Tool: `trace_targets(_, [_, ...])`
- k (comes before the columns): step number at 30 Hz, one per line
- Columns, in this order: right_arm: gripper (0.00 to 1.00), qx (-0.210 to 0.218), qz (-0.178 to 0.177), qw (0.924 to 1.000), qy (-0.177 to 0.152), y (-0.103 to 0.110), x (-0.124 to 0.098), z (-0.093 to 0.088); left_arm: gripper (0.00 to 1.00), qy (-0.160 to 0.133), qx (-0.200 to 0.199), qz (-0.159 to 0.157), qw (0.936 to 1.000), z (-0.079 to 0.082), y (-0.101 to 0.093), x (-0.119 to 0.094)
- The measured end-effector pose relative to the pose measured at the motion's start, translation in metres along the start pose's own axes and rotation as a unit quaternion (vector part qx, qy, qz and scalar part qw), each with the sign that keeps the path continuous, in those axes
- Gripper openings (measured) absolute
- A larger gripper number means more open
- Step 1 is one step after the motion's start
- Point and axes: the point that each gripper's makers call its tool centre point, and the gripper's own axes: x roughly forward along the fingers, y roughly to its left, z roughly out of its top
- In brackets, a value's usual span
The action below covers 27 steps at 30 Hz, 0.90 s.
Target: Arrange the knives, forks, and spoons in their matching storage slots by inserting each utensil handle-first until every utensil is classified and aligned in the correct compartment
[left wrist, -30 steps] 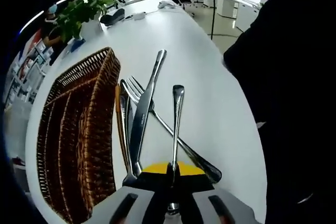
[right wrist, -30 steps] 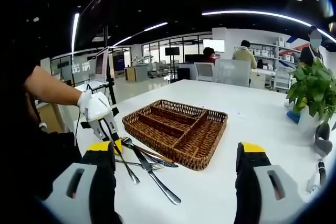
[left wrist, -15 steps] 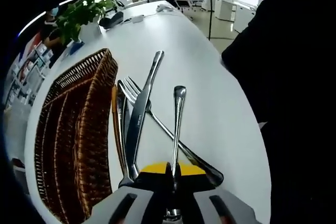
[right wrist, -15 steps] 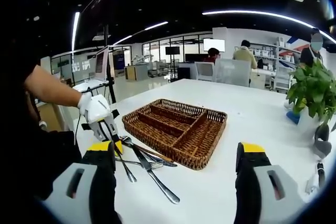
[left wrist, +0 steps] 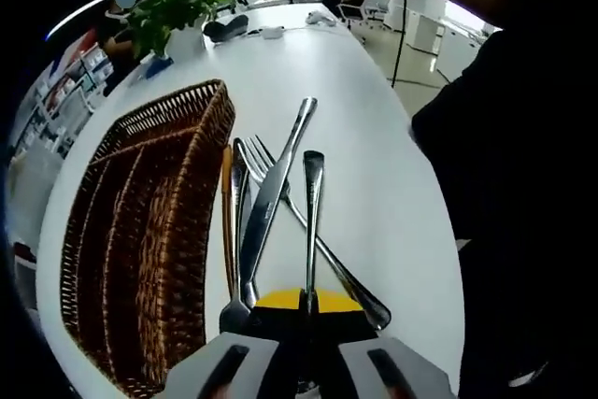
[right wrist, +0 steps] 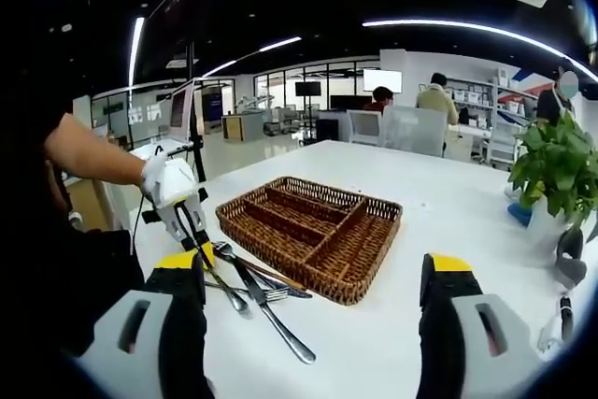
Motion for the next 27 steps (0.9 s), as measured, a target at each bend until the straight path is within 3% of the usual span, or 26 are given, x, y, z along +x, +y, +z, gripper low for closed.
trace_targets(5, [0.97,0.004,0.002,1.0000,0.004,0.003,0.001,-0.005,0.00,0.017,0.003,-0.012,0.9998,-0.002,-0.003,-0.005])
trace_targets(13, [0.98,0.004,0.002,1.0000,0.006,0.005,0.000,-0.006,0.00,0.038,-0.005,0.002,0.9993,0.004,0.003,-0.018])
trace_targets(26, [0.99,0.003,0.007,0.9999,0.008,0.011,0.003,-0.004,0.00,0.038,0.000,0.019,0.9991,0.024,0.019,-0.050])
trace_targets(27, [0.99,0.007,-0.005,0.9998,0.018,0.008,0.003,-0.006,0.00,0.039,0.000,0.022,0.9990,0.025,0.020,-0.053])
